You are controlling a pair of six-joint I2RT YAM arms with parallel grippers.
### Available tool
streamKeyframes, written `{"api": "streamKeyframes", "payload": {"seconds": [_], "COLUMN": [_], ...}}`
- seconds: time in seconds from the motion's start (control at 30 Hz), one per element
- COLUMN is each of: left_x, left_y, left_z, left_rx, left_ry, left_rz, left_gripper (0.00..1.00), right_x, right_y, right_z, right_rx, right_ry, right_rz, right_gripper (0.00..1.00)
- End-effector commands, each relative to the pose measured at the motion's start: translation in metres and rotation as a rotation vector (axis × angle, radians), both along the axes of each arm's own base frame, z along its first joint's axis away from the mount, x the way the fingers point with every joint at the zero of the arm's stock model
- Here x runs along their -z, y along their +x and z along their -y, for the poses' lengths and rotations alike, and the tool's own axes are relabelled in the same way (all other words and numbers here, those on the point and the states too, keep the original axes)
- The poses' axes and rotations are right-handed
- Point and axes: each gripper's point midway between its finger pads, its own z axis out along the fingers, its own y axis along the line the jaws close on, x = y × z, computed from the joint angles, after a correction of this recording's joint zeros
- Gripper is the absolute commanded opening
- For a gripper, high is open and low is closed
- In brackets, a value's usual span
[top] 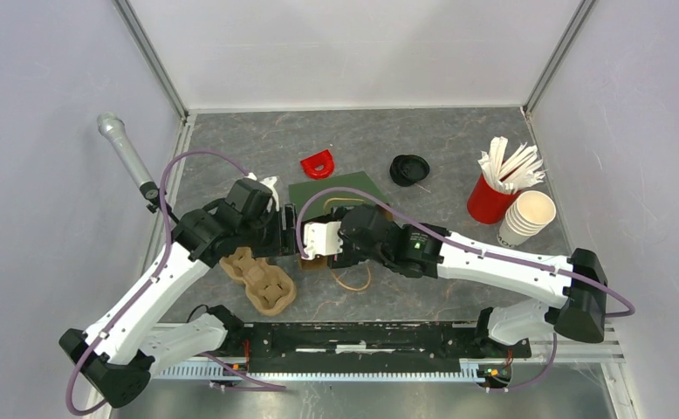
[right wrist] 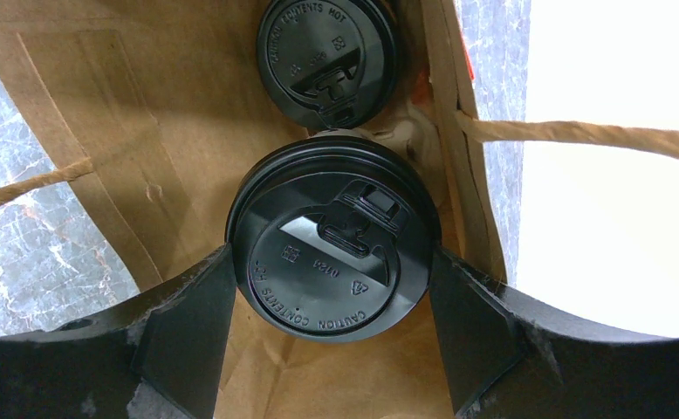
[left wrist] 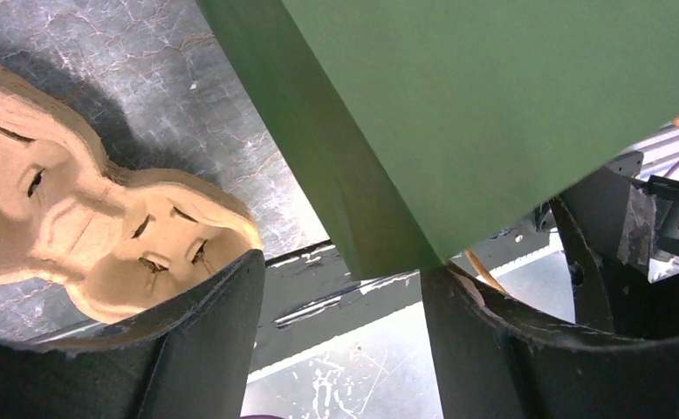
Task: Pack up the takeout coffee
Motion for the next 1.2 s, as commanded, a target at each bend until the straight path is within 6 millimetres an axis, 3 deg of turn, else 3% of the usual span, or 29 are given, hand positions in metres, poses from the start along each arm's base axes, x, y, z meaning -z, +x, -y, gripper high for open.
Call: {"api": "streamKeyframes", "payload": {"seconds": [0.0, 0.1, 0.53, 0.6, 0.7, 0.9, 1.17], "left_x": [-0.018, -0.017, -0.001, -0.001, 0.0, -0.005, -0.008], "left_y": [0.012, 0.014, 0.028, 0.029, 0.03, 0.03, 0.028], "left_z": [-0.003, -0.003, -0.001, -0.002, -0.003, -0.004, 0.002], "left_rx": [-0.108, -0.133, -0.167, -0.166, -0.158, -0.132, -0.073], "left_ry": [-0.045, -0.061, -0.036, -0.032, -0.024, -0.019, -0.049], "left_rz": [0.087, 0.096, 0.112, 0.121, 0.126, 0.156, 0.182], "left_gripper": [0.73, 0.72, 0.51, 0.43, 0.23, 0.03, 0.02], "right_x": [-0.032, -0.036, -0.04, -0.042, -0.043, -0.038, -0.035], "right_y": [0.01, 0.012, 0.015, 0.015, 0.015, 0.007, 0.01], "right_z": [-0.013, -0.013, -0.016, -0.017, -0.017, -0.011, 0.008], "right_rx": [0.03, 0.038, 0.04, 0.034, 0.031, -0.026, -0.147], "right_ry": [0.116, 0.126, 0.147, 0.147, 0.147, 0.116, -0.021], "right_rz": [0.029, 0.031, 0.03, 0.036, 0.038, 0.042, 0.207], "right_gripper": [0.5, 0.5, 0.49, 0.5, 0.5, 0.5, 0.52]}}
